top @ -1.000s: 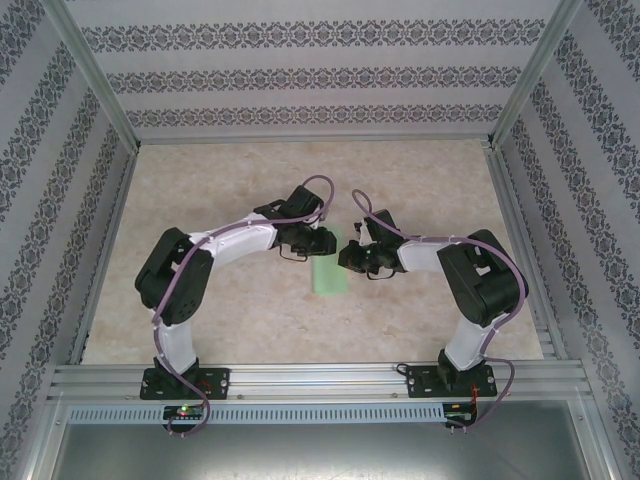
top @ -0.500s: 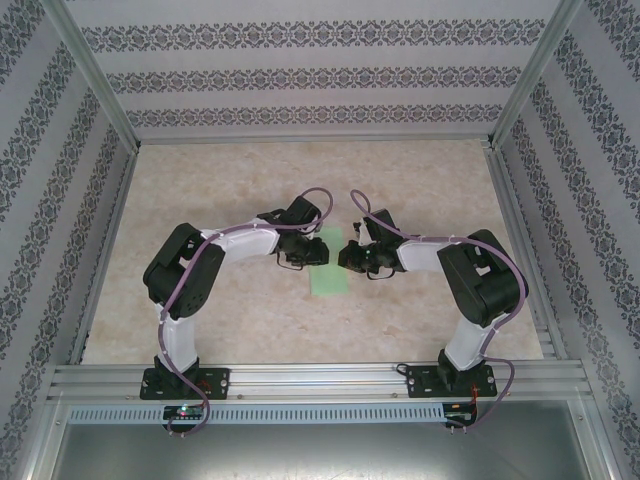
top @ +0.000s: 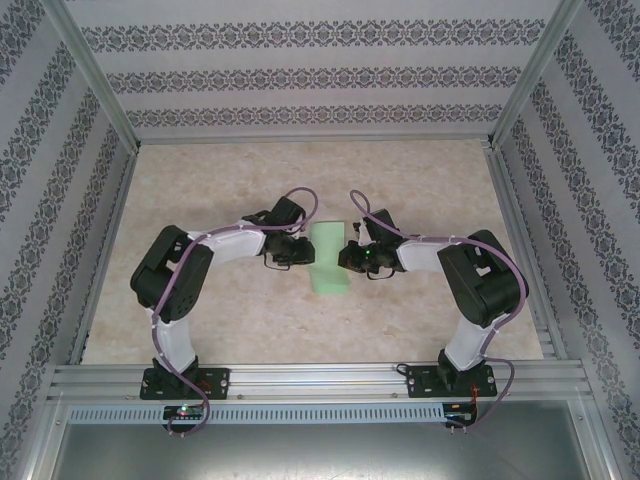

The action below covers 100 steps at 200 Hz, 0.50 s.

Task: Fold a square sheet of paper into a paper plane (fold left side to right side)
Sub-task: First fold the square sheet of paper in half at the center of the table, then hold the square sheet of paper at the center of the table.

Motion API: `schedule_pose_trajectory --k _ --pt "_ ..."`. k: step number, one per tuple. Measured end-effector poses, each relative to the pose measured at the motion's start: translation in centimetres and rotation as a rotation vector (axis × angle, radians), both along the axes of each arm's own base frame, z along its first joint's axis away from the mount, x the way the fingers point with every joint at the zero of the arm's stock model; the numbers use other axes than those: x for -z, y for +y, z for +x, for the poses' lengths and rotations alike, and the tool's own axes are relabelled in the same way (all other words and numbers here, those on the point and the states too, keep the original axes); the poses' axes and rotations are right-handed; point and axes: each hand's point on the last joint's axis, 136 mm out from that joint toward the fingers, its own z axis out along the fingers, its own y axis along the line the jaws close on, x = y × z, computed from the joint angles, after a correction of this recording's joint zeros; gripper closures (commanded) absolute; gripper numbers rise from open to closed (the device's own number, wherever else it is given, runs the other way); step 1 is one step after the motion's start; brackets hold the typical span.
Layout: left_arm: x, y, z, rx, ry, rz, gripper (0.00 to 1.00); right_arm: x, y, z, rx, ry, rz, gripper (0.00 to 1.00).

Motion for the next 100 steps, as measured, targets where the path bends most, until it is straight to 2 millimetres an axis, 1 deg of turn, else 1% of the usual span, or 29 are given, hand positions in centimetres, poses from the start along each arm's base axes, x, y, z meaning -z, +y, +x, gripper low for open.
schedule_pose_trajectory --k 18,37,51,72,87,100 --pt "-1.6 0.6 0.4 -0.012 -0.038 -0.019 0.72 0.0 -0.1 0.0 -0.001 -0.001 -0.005 0.92" --pt "-3.7 -0.5 0.8 0.009 -0.090 -0.087 0.72 0.0 -0.1 0.0 -0.002 -0.002 -0.008 0.92" --pt "-4.4 -1.6 1.0 0.029 -0.110 -0.137 0.72 0.0 -0.2 -0.1 -0.002 -0.001 -0.010 0.92" --pt "-3.9 -3.3 0.8 0.062 -0.100 -0.184 0.72 0.0 -0.2 -0.1 -0.003 -0.001 -0.011 0.92" --pt "-2.5 -4.6 0.5 0.088 -0.071 -0.198 0.72 0.0 -0.2 -0.2 -0.004 0.000 -0.013 0.92" --pt "-1.4 -5.3 0.2 0.101 -0.044 -0.197 0.72 0.0 -0.2 -0.2 -0.003 0.000 -0.014 0.92"
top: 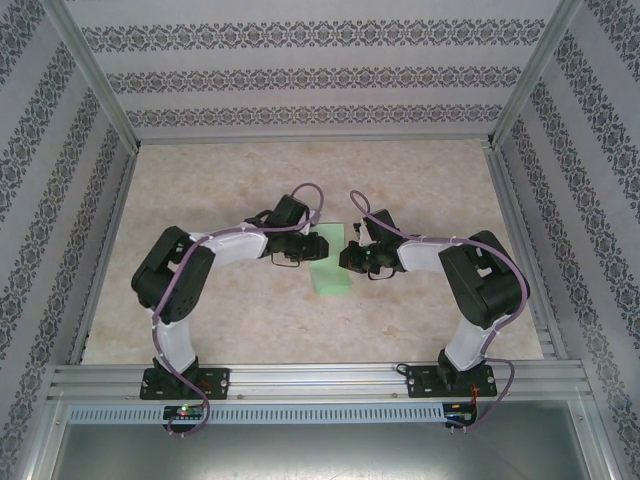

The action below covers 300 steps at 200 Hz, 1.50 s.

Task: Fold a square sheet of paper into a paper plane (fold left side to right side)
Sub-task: Hold the square sheet of paper at the center of the table, then first fold the square sheet of paper in half at the center of the table.

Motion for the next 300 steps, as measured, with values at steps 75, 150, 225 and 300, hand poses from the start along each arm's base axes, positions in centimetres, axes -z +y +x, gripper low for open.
schedule_pose_trajectory --k 75,150,225,300 --pt "2.3 0.1 0.1 -0.014 0.030 0.043 0.73 -0.2 0.1 0.0 -0.003 -0.007 0.000 0.92" --pt "2.4 0.1 0.0 -0.019 0.019 0.032 0.73 -4.2 -0.2 2.6 0.012 -0.077 0.052 0.91" --pt "2.4 0.1 0.0 -0.019 0.019 0.032 0.73 -1.2 2.1 5.7 -0.013 -0.028 0.074 0.91" --pt "0.6 1.0 -1.2 -0.023 -0.009 0.019 0.70 -0.3 2.2 5.7 -0.013 0.011 0.050 0.93"
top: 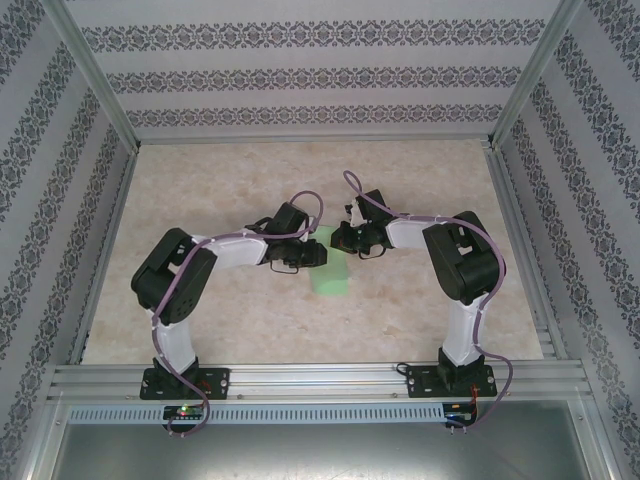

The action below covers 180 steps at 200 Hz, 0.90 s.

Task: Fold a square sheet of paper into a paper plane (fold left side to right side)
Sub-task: First fold the square sheet of paper in half at the center of the table.

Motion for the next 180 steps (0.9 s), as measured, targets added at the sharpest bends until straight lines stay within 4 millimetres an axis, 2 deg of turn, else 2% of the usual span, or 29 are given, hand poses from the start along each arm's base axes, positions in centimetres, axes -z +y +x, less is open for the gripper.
schedule_pose_trajectory --k 21,55,95,138,180 --pt "-0.8 0.0 -0.4 0.003 -0.011 -0.021 0.70 0.0 0.0 0.0 0.001 0.000 -0.004 0.93" --pt "-1.0 -0.4 -0.3 0.011 -0.015 -0.046 0.70 0.0 0.0 0.0 0.001 0.001 -0.006 0.93" --pt "0.4 -0.7 -0.9 0.024 0.008 -0.035 0.71 0.0 0.1 0.0 0.002 0.004 -0.021 0.93" --pt "1.8 -0.5 -2.5 0.041 0.039 -0.012 0.73 0.0 0.0 -0.1 0.002 0.010 -0.024 0.93" --pt "2.0 -0.2 -3.3 0.057 0.013 -0.002 0.77 0.0 0.1 -0.3 -0.001 0.022 -0.028 0.93"
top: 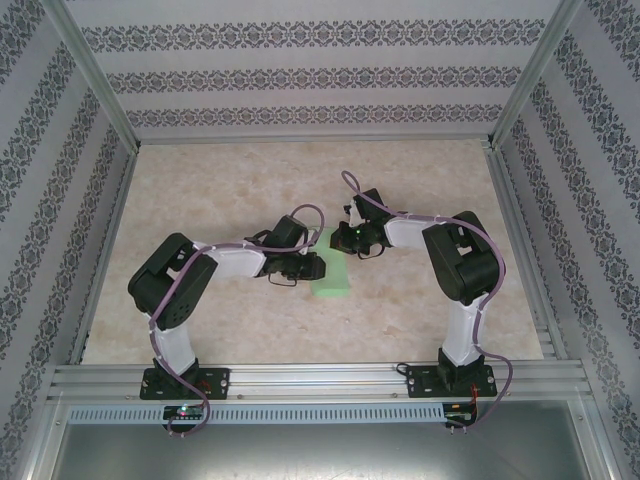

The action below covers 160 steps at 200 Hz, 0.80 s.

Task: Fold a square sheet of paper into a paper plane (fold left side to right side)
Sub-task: First fold the square sheet of paper in half at the center of the table.

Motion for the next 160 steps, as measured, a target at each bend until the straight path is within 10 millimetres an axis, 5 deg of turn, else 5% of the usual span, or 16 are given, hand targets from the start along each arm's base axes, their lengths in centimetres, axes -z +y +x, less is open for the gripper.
schedule_pose_trajectory --k 160 --pt "0.2 1.1 -7.5 0.113 -0.037 0.026 0.81 0.0 0.4 -1.4 -0.040 0.051 -0.008 0.93"
